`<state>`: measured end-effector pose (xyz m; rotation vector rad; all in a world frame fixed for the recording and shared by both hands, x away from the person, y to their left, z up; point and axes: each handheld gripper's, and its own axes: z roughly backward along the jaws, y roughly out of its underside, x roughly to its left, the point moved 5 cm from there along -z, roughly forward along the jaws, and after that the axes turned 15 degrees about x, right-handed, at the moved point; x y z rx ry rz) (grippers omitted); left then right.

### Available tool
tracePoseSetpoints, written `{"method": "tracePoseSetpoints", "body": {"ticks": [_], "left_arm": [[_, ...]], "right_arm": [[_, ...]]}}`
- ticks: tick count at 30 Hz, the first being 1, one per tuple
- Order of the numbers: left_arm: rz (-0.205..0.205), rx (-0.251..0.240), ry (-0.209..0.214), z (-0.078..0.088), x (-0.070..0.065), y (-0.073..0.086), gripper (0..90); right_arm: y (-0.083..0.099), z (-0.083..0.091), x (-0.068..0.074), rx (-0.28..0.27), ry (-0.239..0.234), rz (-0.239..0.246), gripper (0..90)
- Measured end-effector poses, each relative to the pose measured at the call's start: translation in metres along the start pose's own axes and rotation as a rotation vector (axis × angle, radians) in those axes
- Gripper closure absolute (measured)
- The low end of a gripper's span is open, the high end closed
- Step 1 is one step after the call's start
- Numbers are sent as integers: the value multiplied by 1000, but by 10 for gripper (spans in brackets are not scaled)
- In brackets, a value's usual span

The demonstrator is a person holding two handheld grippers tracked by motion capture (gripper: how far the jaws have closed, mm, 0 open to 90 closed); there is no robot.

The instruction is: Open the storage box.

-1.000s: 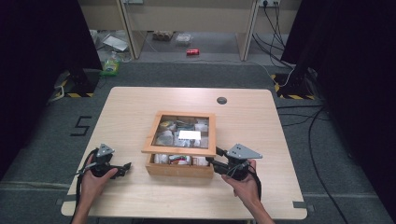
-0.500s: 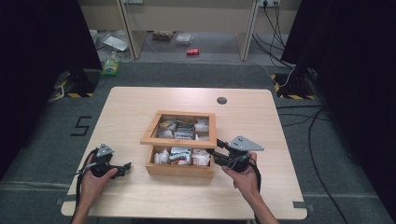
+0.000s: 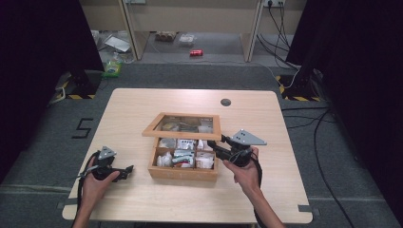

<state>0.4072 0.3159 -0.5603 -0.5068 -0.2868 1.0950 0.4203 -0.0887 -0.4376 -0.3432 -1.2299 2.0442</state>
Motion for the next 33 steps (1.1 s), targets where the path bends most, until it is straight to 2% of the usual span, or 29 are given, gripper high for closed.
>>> {"method": "tracePoseSetpoints", "body": {"ticks": [8, 17, 24, 33], "left_arm": [[-2, 1, -1, 0, 0, 0, 0], [-2, 1, -1, 0, 0, 0, 0], [-2, 1, 0, 0, 0, 0, 0], [-4, 2, 0, 0, 1, 0, 0]], "right_arm": [[-10, -3, -5, -22, 4, -14, 585], [-16, -7, -8, -12, 12, -13, 586], [-22, -11, -14, -18, 3, -51, 582], [-25, -15, -17, -24, 3, -62, 582]]}}
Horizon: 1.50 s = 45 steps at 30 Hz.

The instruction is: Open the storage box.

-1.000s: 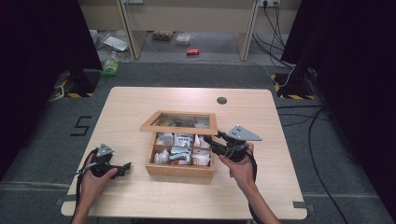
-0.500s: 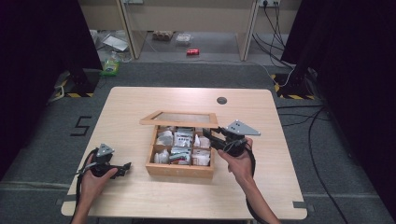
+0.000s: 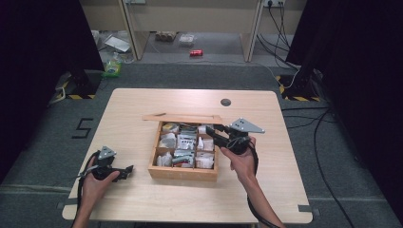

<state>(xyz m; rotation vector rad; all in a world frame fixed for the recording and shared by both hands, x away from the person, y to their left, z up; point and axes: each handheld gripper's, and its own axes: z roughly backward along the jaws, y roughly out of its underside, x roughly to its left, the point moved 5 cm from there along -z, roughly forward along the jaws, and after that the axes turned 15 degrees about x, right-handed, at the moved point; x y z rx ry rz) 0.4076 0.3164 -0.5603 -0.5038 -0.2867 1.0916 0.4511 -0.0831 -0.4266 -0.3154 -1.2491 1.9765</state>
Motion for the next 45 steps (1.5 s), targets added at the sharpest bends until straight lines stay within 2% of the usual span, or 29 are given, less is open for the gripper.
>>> {"method": "tracePoseSetpoints", "body": {"ticks": [8, 26, 37, 45], "left_arm": [[2, -1, 1, 0, 0, 0, 0], [1, 0, 2, 0, 0, 0, 0], [1, -1, 2, 0, 0, 0, 0], [1, -1, 2, 0, 0, 0, 0]], "right_arm": [[0, -4, -2, 3, 0, -2, 582], [-18, -9, -10, -22, 6, -19, 585], [-26, -14, -16, -12, 37, 2, 584], [-31, -20, -22, -4, 52, -3, 582]]}}
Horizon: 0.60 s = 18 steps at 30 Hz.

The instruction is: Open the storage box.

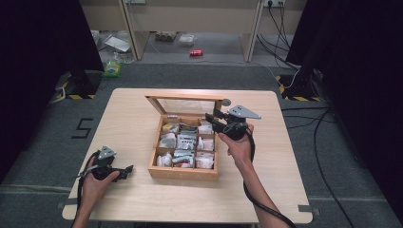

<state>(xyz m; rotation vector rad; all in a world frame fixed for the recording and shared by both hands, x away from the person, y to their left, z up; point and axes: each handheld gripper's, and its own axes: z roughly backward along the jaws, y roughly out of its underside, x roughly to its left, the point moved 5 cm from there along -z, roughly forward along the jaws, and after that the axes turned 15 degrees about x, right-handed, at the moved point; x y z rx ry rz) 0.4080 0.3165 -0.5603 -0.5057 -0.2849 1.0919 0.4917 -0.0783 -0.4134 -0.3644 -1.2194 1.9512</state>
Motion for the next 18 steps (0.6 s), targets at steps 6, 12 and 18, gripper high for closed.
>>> {"method": "tracePoseSetpoints", "body": {"ticks": [6, 12, 18], "left_arm": [[-1, 0, 0, 0, 0, 0, 0], [-1, 1, 0, 0, 0, 0, 0], [-2, 0, -1, 0, 0, 0, 0]], "right_arm": [[-3, -6, -7, 7, 16, -13, 582], [-6, -9, -12, 12, 35, -21, 573], [-8, -14, -22, 21, 70, -30, 565]]}}
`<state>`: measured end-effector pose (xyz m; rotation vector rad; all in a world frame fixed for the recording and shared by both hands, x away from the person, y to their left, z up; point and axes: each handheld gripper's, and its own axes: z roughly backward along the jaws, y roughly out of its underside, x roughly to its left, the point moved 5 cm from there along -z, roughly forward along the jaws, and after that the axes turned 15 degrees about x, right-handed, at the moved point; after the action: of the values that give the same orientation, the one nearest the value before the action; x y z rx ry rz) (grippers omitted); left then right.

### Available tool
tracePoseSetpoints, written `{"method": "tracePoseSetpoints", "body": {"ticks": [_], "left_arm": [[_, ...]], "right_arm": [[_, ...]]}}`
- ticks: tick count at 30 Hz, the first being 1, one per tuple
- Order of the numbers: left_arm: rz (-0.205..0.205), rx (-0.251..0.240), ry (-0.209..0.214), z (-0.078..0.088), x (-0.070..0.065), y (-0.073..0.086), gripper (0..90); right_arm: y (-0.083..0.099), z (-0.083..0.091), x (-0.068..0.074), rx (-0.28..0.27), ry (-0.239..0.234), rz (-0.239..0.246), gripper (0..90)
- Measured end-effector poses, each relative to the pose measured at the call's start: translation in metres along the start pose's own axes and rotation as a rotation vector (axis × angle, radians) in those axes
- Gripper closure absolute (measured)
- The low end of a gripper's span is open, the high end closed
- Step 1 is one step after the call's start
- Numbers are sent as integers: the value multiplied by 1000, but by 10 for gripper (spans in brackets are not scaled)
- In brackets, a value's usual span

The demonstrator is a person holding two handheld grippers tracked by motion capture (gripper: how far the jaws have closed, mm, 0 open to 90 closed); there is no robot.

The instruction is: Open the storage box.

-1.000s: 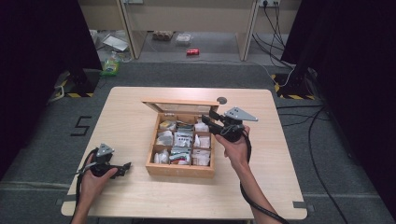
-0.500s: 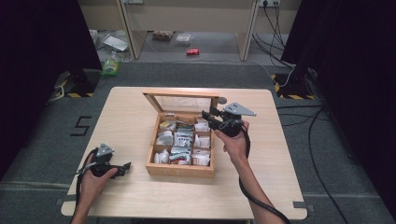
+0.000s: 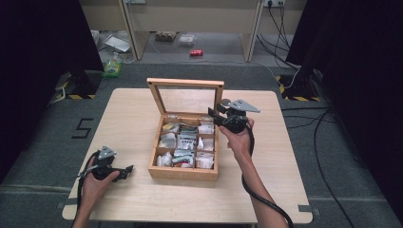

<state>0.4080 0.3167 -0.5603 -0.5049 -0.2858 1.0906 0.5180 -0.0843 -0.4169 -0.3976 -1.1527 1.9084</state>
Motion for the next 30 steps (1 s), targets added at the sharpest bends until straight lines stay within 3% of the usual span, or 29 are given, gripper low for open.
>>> {"method": "tracePoseSetpoints", "body": {"ticks": [17, 30], "left_arm": [[-1, -1, -1, 0, 0, 0, 0], [-2, 0, 0, 0, 0, 0, 0]], "right_arm": [[-8, -17, -21, 49, 101, -7, 545], [3, -20, -19, 81, 80, 4, 531]]}}
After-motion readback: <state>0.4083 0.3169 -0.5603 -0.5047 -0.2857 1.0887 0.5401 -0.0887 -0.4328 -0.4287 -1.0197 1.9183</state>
